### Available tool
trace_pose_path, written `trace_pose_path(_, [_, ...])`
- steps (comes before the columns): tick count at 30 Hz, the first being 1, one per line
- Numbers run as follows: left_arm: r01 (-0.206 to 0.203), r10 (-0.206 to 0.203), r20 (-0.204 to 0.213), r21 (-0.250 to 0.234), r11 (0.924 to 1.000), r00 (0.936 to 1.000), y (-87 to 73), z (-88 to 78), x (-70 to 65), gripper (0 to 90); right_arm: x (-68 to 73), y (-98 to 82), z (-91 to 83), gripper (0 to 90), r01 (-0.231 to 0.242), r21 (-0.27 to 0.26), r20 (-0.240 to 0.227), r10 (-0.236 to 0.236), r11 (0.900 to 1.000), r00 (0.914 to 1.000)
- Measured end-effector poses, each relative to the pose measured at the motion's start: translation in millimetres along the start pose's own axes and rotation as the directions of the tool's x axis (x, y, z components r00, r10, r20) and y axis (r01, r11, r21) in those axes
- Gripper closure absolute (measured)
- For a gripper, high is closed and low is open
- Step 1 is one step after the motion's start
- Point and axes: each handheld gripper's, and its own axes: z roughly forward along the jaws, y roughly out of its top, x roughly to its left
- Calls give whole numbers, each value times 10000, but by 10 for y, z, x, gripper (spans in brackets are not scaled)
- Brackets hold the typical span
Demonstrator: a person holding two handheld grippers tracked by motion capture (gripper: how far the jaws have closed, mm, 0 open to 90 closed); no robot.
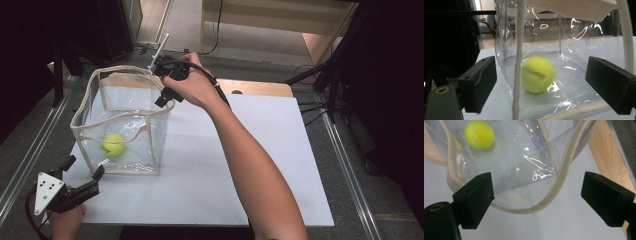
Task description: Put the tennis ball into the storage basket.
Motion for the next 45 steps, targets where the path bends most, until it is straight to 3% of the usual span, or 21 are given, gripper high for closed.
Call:
trace_pose_path(18, [-70, 70, -17, 4, 10000, 10000, 0, 3, -5, 104, -7, -531, -7, 94, -474, -156, 171, 477, 9988, 9987])
trace_pose_path(36, [-123, 123, -27, 16, 9999, 9999, 0, 1, -10, 104, 109, -1006, 84, 74, -814, -299, 91, 817, 9962, 9966])
trace_pose_path(38, [-133, 133, -29, 16, 9999, 9999, 0, 1, -11, 104, 119, -1060, 101, 3, -873, -277, 94, 876, 9958, 9961])
trace_pose_path(45, [-156, 156, -69, 56, 9999, 9999, 0, 0, -15, 103, 151, -1270, 120, 1, -1096, -430, 141, 1103, 9930, 9938])
